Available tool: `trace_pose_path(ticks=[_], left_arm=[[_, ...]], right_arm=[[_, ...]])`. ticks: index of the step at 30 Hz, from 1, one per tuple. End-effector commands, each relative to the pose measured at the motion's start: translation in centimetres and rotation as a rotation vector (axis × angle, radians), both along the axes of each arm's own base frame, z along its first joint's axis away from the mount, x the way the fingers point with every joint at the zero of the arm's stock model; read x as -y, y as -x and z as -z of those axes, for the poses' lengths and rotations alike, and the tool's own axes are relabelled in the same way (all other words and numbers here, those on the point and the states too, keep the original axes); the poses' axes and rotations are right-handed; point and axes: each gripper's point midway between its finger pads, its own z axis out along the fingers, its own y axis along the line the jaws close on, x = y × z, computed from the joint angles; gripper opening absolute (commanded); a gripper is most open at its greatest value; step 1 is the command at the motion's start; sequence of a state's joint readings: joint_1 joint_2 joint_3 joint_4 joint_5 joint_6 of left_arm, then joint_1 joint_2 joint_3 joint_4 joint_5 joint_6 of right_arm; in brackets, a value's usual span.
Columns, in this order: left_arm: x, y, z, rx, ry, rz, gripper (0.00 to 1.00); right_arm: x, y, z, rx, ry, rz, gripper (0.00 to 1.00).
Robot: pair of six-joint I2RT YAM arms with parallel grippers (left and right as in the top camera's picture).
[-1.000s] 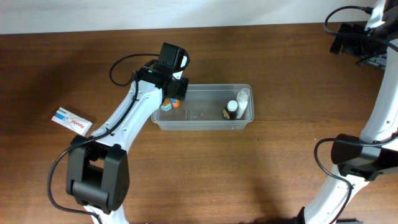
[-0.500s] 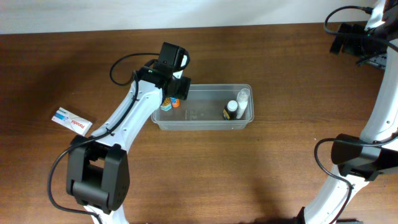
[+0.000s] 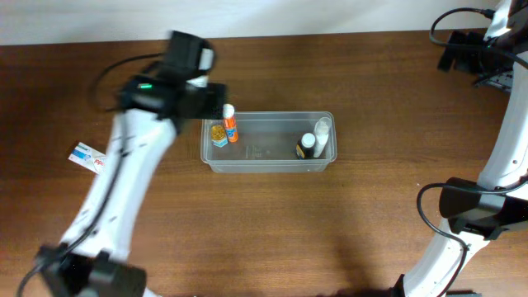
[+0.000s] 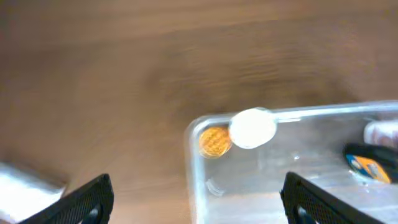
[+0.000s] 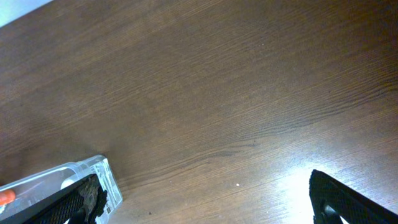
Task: Pack container
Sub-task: 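Move the left gripper to the white Panadol box and grasp it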
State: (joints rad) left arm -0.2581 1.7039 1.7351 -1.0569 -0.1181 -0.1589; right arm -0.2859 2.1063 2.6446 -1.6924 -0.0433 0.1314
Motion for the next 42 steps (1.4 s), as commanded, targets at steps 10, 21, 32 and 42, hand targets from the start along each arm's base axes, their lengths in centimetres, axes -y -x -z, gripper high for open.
trace_pose_path(ticks=[10, 21, 32, 42], left_arm=[[-19.5, 5.5, 1.6, -0.142, 0.186, -0.822, 0.99], [-23.5, 6.8, 8.9, -0.191, 0.342, -0.963, 0.97], [-24.8, 6.7, 14.8, -0.222, 0.324, -0.986, 0.97], [-25.0, 5.2, 17.0, -0.307, 0.325, -0.917, 0.99]], right_arm=[[-0.1, 0.7, -1.8, 0.043, 0.009, 0.005, 0.98], [-0.1, 0.7, -1.8, 0.042, 0.009, 0.006, 0.98], [-0.1, 0.7, -1.8, 0.042, 0.009, 0.006, 0.98], [-0.1, 0.7, -1.8, 0.042, 0.009, 0.006, 0.98]])
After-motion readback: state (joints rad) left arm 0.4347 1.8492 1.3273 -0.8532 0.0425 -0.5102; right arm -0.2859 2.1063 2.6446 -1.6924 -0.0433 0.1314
